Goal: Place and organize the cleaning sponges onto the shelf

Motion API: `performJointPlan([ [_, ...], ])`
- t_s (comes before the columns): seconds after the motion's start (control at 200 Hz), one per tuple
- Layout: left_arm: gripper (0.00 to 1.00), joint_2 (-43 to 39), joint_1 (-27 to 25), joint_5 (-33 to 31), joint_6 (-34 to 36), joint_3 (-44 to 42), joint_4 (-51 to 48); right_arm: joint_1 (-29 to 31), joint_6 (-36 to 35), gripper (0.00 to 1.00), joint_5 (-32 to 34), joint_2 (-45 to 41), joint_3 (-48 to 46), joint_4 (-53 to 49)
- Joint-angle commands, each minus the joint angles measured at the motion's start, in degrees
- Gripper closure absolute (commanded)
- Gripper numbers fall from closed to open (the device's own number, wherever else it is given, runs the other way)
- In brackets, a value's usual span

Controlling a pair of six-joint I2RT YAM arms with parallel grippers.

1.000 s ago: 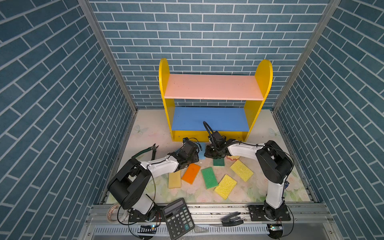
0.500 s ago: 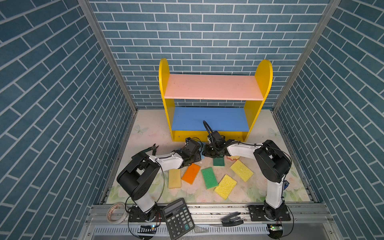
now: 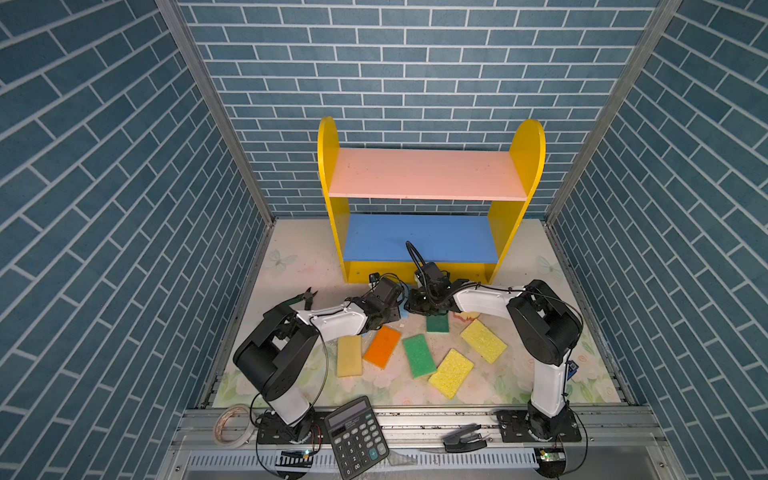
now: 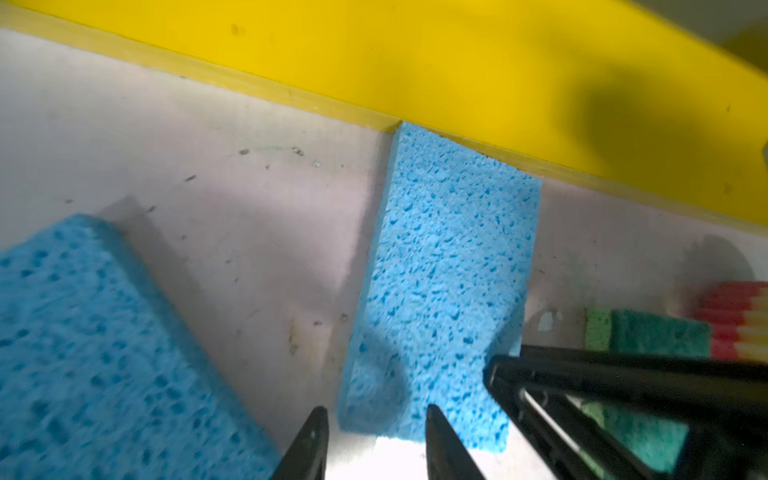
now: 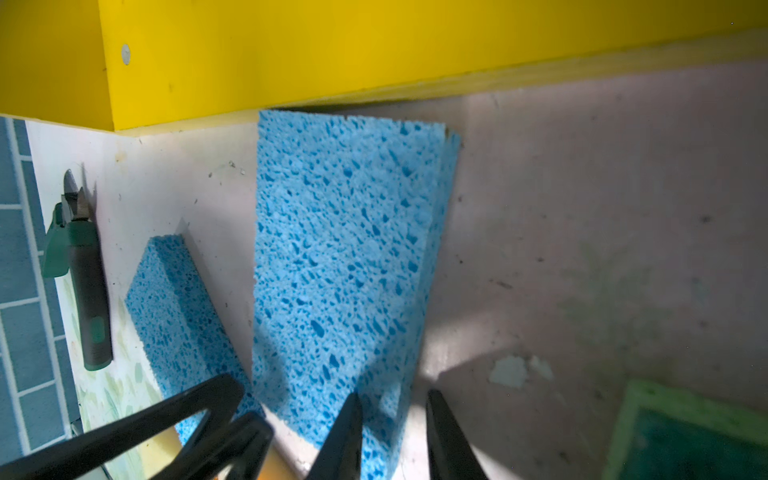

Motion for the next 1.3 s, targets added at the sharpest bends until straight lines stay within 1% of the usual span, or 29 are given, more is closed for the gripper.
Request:
performJointPlan([
  [0.0, 0.64, 3.18, 0.28, 1.09, -0.11, 1.58, -0.17, -0.08, 0.79, 0.71, 1.53, 0.52, -1.77, -2.63],
  [0.04, 0.66, 3.6, 0.33, 1.22, -0.47, 1.76, 0.11, -0.13, 0.75, 0.72, 1.66, 0.31, -1.83, -2.82],
  [0.205, 0.79, 3.79, 0.35, 0.24, -1.47, 1.3, 0.74, -0.13, -0.16, 0.71, 2.29, -0.93, -2.72, -2.7],
  [0.305, 0.89, 3.45, 0.46, -1.05, -1.56, 1.17, -0.22, -0.17, -0.35, 0.72, 2.71, -1.87, -3.49, -2.45],
  [0.415, 1.0, 2.17, 0.63, -2.52, -1.67, 0.21, -0.39, -0.17, -0.57, 0.72, 3.81, -4.09, -5.9, 0.1],
  [0.49, 1.0, 1.01, 0.97, -3.42, -1.66, -0.29, -0.64, -0.13, -0.77, 0.72, 5.01, -6.66, -8.3, 2.58],
  [0.55, 1.0, -0.16, 1.29, -4.23, -1.51, -0.89, -0.6, -0.17, -1.65, 0.72, 5.35, -9.65, -11.14, 7.07],
  [0.62, 1.0, -1.61, 1.8, -4.84, -1.39, -1.76, -0.43, -0.17, -2.96, 0.72, 6.56, -12.44, -13.19, 9.81],
  [0.72, 1.0, -4.11, 2.78, -5.32, -1.17, -2.57, -0.36, -0.15, -4.38, 0.72, 7.39, -15.42, -14.28, 10.49],
  [0.735, 1.0, -4.46, 2.95, -5.45, -1.04, -2.74, -0.24, -0.17, -4.66, 0.72, 8.73, -15.66, -14.37, 10.48],
  [0.785, 1.0, -6.05, 3.23, -5.93, -0.92, -3.45, 0.37, -0.12, -5.45, 0.72, 9.31, -16.46, -14.51, 10.45],
  [0.99, 1.0, -10.05, 5.35, -7.31, -0.19, -4.29, 1.28, -0.17, -5.78, 0.72, 9.53, -16.37, -14.28, 10.05],
  [1.12, 1.0, -9.37, 6.67, -7.98, 1.66, -3.15, 2.05, -0.09, -3.88, 0.72, 9.2, -15.93, -14.92, 11.03],
  [1.295, 1.0, -5.02, 8.35, -7.54, 2.66, -1.85, 5.25, -0.15, -3.98, 0.72, 9.22, -16.23, -15.12, 10.9],
])
